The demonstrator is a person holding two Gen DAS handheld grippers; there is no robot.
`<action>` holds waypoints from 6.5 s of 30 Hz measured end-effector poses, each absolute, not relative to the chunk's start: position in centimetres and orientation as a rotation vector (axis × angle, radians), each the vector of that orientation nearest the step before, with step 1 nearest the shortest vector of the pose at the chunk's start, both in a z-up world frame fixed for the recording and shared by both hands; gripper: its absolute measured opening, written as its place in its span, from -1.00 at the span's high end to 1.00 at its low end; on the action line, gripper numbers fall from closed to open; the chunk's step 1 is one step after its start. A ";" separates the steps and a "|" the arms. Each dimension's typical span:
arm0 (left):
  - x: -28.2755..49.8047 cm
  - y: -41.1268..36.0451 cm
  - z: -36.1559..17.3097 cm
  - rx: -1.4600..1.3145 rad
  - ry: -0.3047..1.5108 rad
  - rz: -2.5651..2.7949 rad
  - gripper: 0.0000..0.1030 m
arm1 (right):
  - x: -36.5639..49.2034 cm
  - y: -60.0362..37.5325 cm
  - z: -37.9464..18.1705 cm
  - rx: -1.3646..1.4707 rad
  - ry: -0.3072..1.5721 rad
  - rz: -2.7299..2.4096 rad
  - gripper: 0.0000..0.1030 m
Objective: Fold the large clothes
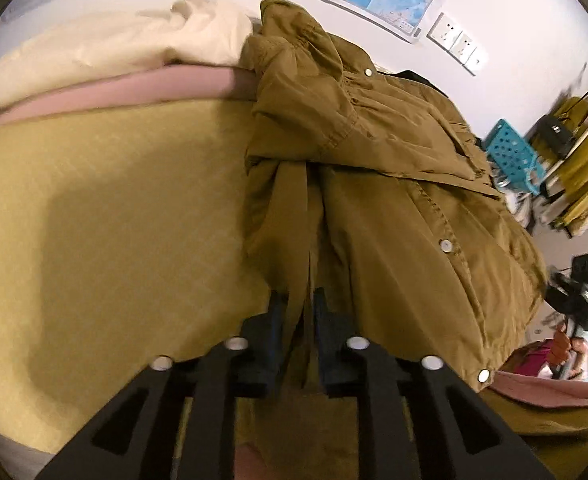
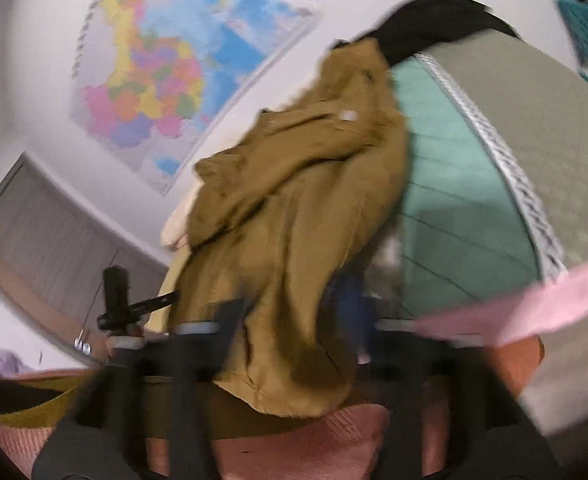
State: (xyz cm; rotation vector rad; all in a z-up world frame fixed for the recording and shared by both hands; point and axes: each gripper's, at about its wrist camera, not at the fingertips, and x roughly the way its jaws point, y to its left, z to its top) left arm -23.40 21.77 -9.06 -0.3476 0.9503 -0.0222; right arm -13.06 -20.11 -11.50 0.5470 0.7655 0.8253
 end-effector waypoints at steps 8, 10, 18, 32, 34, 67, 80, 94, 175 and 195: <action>-24.4 14.0 -3.4 0.020 0.746 -0.166 -0.08 | -14.5 -18.9 -12.5 0.585 0.773 0.992 0.66; -23.6 10.9 -2.7 0.071 0.715 -0.294 -0.25 | -14.6 -18.0 -9.7 0.575 0.694 1.049 0.68; -21.0 0.2 -1.7 0.199 0.607 -0.684 -0.69 | -10.3 -10.6 -1.0 0.446 0.598 1.102 0.68; -12.1 4.6 -3.4 0.001 0.770 -0.518 0.91 | -16.9 -12.2 -4.9 0.200 0.552 0.932 -0.71; -11.9 3.9 -3.4 0.016 0.769 -0.514 0.90 | -17.9 -11.0 -6.0 0.098 0.560 0.872 -0.76; -24.7 9.7 -5.2 0.076 0.697 -0.476 -0.72 | -15.2 -22.8 -14.0 0.159 0.928 0.463 -0.22; -24.8 13.4 -6.7 -0.048 0.711 -0.322 -0.67 | -18.7 -23.8 -10.0 0.273 0.715 0.609 -0.87; -27.4 21.1 -7.4 -0.189 0.789 -0.073 -0.67 | -14.2 -23.6 -12.3 0.443 0.779 0.758 0.82; -4.3 27.3 3.9 -0.475 0.710 -0.113 0.78 | 10.3 -15.0 2.5 0.775 0.666 0.947 0.89; 6.7 28.6 -2.5 -0.393 0.907 0.077 0.74 | 21.2 -11.4 -4.2 0.817 0.885 0.745 0.74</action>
